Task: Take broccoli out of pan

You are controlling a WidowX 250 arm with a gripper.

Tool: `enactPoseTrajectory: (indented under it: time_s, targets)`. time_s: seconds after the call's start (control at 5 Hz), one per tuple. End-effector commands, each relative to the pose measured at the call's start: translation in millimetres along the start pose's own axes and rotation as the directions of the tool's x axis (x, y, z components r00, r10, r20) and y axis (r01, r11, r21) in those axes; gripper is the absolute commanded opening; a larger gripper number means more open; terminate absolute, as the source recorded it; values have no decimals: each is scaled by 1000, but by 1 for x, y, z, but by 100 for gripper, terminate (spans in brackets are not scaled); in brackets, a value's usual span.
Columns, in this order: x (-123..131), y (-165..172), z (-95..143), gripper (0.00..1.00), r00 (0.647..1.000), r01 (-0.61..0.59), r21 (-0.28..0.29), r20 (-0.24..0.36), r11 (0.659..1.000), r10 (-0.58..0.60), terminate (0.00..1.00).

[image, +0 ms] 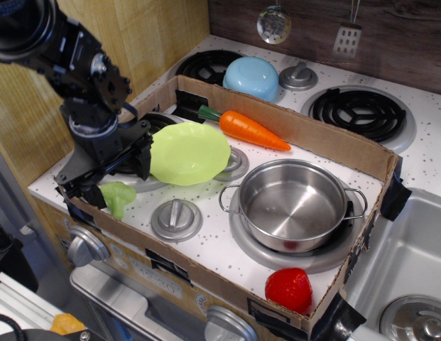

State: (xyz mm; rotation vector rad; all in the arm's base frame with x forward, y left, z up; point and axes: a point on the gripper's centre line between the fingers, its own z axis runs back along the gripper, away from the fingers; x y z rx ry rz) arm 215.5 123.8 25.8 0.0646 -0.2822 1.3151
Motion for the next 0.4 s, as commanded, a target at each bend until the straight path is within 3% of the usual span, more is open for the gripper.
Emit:
enactPoseTrajectory:
  time_s: [0.0,0.2]
  targets:
    - [22,-24,44,100,997,62,43,51,997,-64,0]
    - [20,-35,54,100,984,171,1,42,985,-171,100]
